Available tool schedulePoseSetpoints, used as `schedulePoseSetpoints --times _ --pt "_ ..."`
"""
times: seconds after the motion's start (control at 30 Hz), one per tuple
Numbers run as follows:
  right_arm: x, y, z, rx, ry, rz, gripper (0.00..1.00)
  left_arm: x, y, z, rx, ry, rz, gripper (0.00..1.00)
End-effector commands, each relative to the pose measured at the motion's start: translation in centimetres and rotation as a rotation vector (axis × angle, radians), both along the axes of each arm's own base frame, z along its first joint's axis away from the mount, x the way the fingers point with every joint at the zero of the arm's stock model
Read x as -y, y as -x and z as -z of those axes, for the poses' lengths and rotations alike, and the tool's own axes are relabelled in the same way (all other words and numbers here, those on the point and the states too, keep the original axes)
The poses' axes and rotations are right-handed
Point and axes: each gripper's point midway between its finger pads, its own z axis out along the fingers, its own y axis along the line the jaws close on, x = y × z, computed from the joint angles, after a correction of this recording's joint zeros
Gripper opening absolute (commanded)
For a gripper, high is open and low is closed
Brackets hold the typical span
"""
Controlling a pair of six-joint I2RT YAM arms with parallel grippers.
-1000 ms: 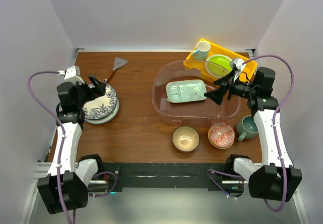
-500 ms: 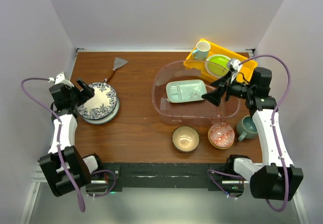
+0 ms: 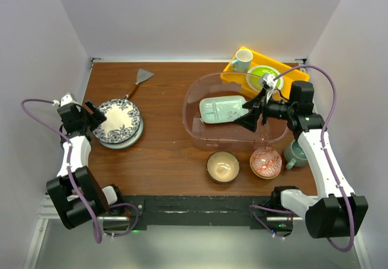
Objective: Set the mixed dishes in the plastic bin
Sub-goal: Pick up the plate at the center of the board.
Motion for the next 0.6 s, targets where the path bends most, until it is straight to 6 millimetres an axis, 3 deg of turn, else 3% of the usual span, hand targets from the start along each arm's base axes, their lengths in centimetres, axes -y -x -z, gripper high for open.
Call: schedulePoseSetpoints --times 0.0,0.37,0.57 --pt "-0.5 -0.3 -1.0 0.040 0.024 -0.013 0.98 -1.8 -0.3 0.4 -0.020 -0.051 -0.034 0.83" --pt "-0.8 -0.2 -0.9 0.032 0.033 -0.023 0.98 -3.2 -0.4 4.1 -0.119 0.018 -0.065 0.76" --pt "-0.8 -0.3 -0.9 0.032 0.033 -0.023 0.98 -3.2 -0.6 4.9 -0.121 0.064 -0.049 0.57"
